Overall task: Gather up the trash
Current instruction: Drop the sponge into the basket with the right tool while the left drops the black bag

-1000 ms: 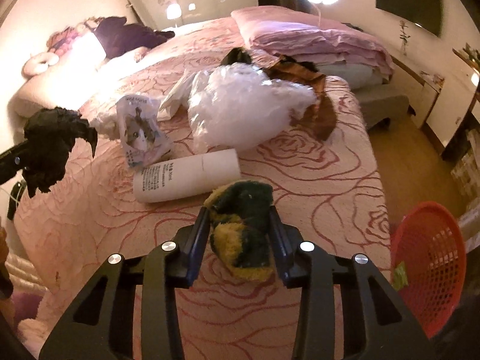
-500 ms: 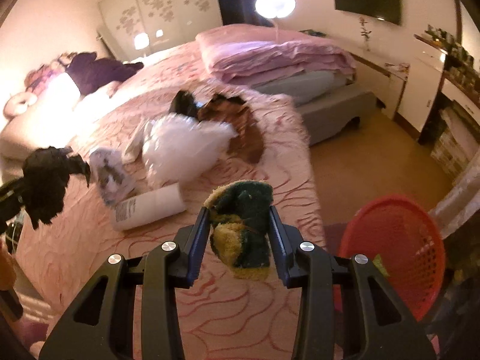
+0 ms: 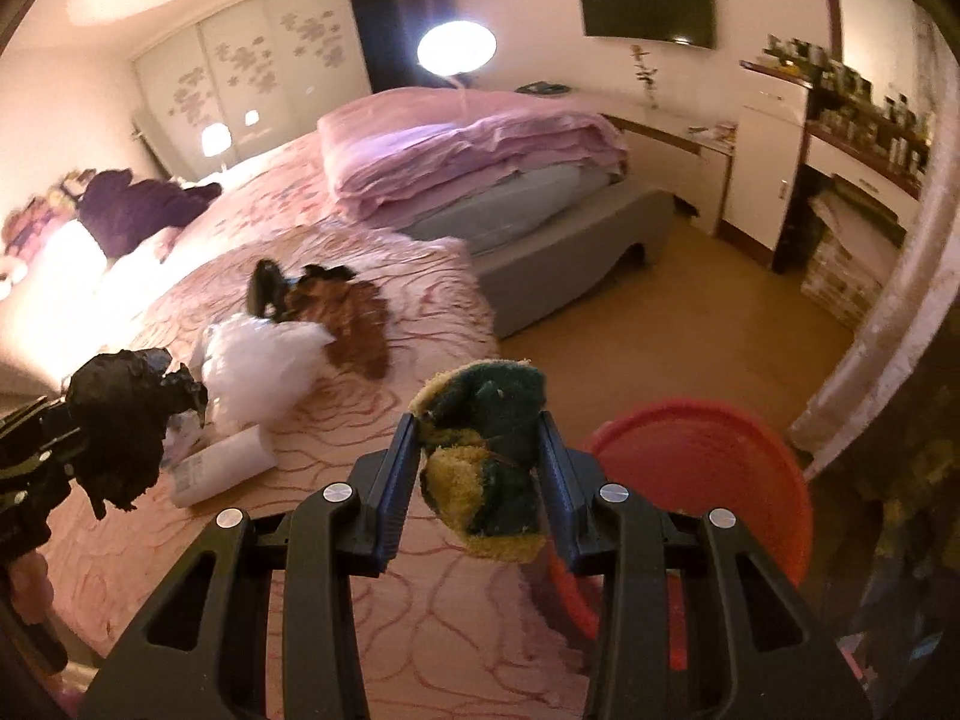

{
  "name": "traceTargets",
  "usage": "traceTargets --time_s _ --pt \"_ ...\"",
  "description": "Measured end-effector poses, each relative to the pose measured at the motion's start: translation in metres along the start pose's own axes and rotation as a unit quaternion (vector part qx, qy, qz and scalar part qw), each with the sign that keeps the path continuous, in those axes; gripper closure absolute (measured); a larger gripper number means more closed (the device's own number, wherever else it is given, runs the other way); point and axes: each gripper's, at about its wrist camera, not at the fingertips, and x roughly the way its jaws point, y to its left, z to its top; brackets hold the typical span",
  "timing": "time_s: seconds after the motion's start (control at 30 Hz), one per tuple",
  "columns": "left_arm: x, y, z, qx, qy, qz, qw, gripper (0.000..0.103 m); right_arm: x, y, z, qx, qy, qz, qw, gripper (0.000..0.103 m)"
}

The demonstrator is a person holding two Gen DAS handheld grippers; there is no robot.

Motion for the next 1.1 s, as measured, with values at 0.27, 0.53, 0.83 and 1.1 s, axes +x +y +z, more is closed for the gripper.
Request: traceTargets --time_s 0.27,0.53,0.83,1.1 --pt "0.029 -0.032 0.012 0.033 0.019 -0.028 0.9989 0.059 -0.009 -0.030 -0.003 0.027 -0.010 -0.026 0.999 0.065" --pt "0.056 -0.058 0.020 0.053 0.039 -0.055 0.9963 0.059 -0.017 -0.062 -0.013 0.057 -0.014 -0.053 0.997 0.065" --pt "0.091 -0.097 0.033 0.079 0.067 -0.092 0.9904 0.059 -0.020 -0.099 -0.027 0.096 -0.007 -0.085 0.992 0.065" --pt "0.137 -0.137 0.028 0.109 0.107 -0.112 0.9820 0.059 -0.011 -0.124 -0.036 0.118 0.006 -0.097 0.988 0.064"
